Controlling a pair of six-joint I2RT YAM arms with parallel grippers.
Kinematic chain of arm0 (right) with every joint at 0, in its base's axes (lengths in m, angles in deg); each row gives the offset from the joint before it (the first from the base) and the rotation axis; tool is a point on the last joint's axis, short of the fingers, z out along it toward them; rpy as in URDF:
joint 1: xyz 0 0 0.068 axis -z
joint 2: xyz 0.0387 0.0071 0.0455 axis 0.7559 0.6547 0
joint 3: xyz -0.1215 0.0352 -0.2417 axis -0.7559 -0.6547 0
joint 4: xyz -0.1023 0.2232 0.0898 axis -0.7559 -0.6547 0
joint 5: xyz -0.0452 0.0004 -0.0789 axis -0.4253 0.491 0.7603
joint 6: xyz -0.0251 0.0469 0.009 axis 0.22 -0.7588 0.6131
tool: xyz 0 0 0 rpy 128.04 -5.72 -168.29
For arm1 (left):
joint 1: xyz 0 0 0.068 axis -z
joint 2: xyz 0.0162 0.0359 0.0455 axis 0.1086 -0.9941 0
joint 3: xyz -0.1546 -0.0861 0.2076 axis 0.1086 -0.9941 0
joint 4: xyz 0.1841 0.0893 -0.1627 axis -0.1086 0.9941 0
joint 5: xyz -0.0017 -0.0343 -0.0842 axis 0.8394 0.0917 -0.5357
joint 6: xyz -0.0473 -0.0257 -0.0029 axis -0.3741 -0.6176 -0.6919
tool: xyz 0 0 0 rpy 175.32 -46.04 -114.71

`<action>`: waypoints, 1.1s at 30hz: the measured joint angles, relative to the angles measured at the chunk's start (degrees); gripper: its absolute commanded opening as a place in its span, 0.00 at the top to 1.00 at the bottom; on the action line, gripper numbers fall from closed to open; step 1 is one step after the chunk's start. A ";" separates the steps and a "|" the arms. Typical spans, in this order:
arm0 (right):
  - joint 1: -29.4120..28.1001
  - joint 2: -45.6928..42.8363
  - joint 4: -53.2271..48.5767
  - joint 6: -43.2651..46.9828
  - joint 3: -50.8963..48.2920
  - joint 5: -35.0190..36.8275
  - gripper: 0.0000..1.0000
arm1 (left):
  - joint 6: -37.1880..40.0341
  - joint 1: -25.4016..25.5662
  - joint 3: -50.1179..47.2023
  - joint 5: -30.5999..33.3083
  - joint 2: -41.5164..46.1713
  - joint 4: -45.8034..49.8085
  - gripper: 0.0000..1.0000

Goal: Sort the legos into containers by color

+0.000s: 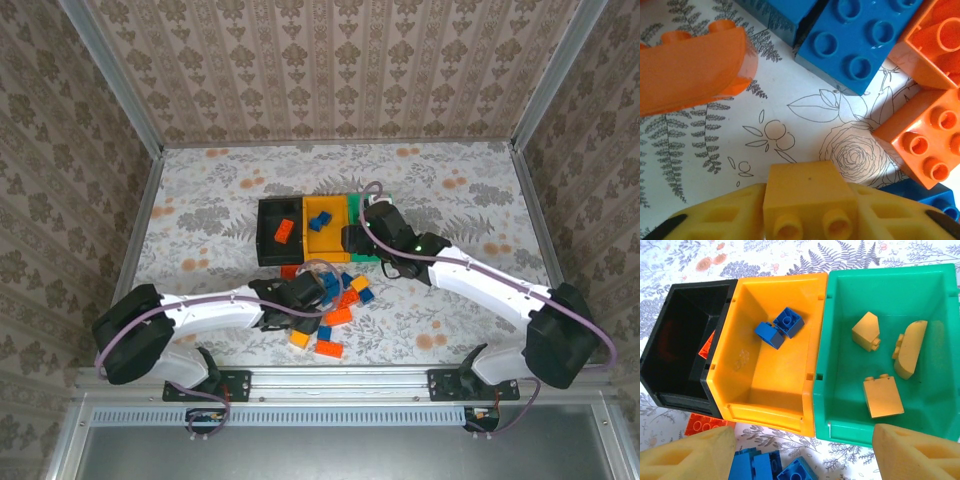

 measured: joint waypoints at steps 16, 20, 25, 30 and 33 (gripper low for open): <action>0.00 -12.61 -0.22 -4.87 -18.18 2.38 0.26 | 3.93 -6.95 13.44 -1.49 4.04 -0.52 0.75; 0.00 -16.41 -1.07 -6.93 -22.97 2.56 0.26 | 7.30 -10.05 25.51 -3.34 -4.44 -3.04 0.76; -0.02 -20.61 -1.99 -8.66 -26.40 2.60 0.26 | 10.43 -11.78 41.09 -6.56 -18.51 -4.31 0.76; -0.02 -23.41 -2.93 -9.22 -27.17 2.62 0.26 | 12.17 -12.41 52.50 -8.15 -30.93 -3.52 0.74; -0.02 -24.52 -3.34 -9.25 -27.65 2.64 0.25 | 12.57 -12.46 56.57 -8.39 -35.91 -2.25 0.64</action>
